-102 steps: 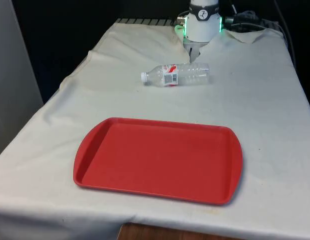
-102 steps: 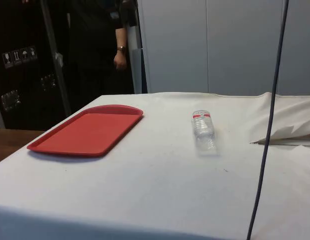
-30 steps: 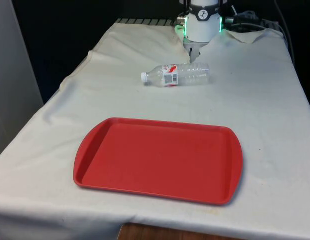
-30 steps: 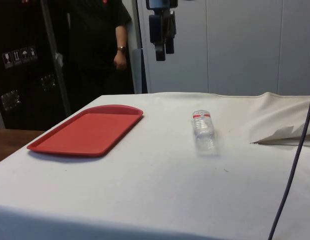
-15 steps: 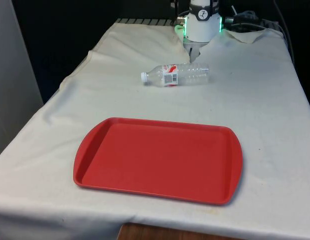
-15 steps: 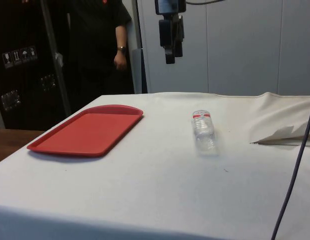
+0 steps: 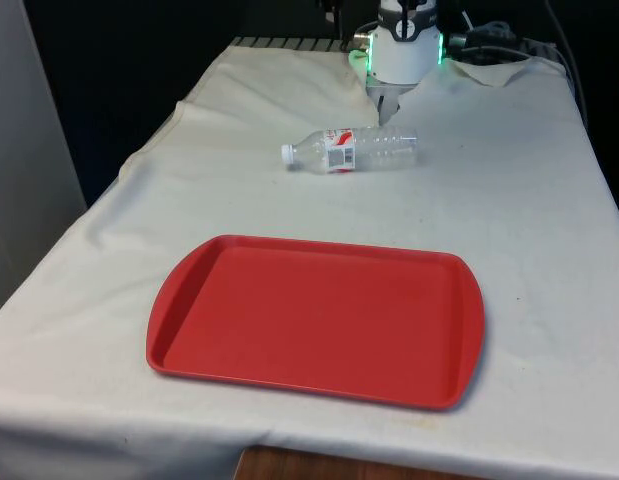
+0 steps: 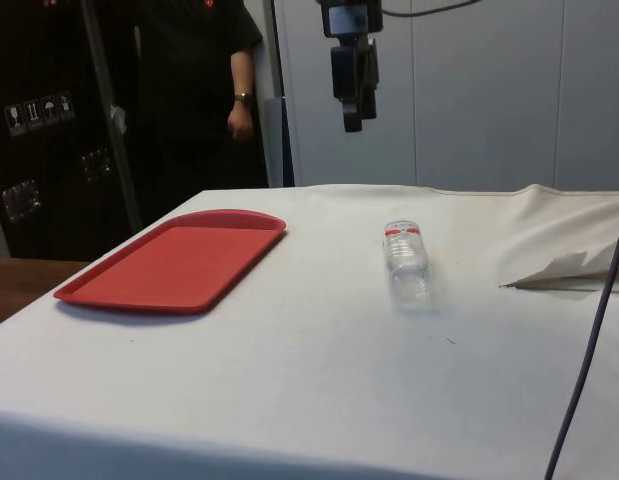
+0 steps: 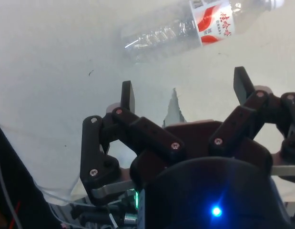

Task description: Place the bottle upright on the tray.

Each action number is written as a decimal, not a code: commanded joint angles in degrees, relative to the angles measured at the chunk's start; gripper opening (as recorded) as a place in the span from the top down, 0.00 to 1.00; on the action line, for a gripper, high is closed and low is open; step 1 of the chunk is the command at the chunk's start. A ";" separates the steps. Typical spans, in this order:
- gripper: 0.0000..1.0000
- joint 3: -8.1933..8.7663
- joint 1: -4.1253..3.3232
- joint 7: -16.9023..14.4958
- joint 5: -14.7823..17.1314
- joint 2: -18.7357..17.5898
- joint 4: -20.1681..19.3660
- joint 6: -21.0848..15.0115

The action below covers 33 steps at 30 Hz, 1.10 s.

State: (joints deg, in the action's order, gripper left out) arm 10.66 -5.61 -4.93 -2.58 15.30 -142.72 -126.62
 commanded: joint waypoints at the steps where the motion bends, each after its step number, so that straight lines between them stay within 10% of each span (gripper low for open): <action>1: 0.00 0.17 0.06 -0.06 0.00 0.00 0.00 0.00; 33: 0.00 2.98 0.69 3.15 0.11 -1.03 -5.44 -5.90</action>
State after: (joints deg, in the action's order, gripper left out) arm 13.64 -4.98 -2.52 -2.58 14.55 -147.88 -131.44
